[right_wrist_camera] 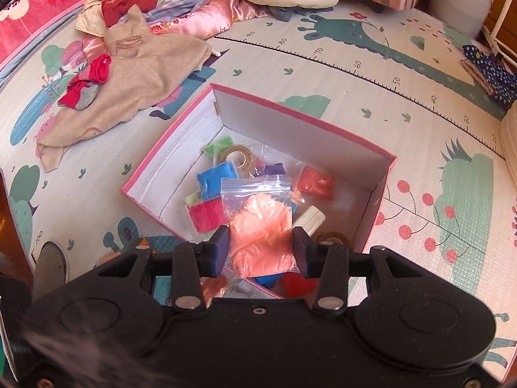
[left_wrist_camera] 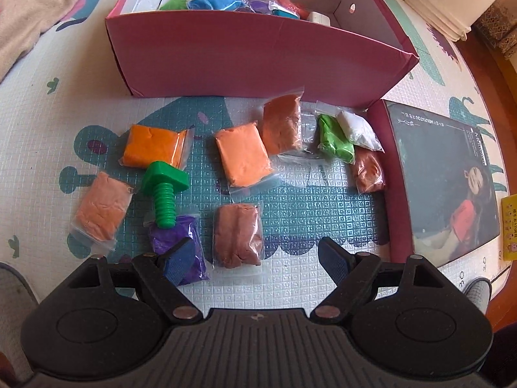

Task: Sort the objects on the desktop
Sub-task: 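Lift the salmon bag with the right gripper into the pink box while the left gripper approaches the brown bag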

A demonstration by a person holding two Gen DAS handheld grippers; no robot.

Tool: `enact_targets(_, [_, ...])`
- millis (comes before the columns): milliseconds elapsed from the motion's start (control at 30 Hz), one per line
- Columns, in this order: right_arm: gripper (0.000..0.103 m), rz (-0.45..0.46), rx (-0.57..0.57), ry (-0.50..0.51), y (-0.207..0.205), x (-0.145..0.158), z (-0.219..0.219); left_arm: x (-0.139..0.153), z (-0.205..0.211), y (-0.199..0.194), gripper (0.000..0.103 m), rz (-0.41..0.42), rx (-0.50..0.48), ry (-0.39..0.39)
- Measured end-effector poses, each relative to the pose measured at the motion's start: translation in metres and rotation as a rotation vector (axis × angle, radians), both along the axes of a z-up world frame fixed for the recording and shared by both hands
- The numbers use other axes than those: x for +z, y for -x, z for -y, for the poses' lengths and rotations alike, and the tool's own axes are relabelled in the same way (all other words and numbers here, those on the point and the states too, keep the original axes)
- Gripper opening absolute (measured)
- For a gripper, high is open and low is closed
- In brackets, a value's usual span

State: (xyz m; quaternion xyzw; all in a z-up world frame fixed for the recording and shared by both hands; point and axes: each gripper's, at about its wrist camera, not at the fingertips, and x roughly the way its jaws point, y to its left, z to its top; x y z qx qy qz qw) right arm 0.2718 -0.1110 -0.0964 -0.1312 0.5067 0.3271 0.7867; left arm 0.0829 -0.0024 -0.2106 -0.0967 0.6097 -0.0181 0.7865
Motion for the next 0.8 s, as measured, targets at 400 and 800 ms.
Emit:
enact_targets(400, [0.042, -0.085, -0.053, 0.078, -0.018, -0.061, -0.003, -0.025, 0.01, -0.003, 0.077, -0.028, -0.022, -0.045])
enact_targets(800, [0.042, -0.136, -0.085, 0.11, -0.031, -0.079, -0.009, -0.037, 0.013, -0.005, 0.077, -0.049, -0.027, -0.035])
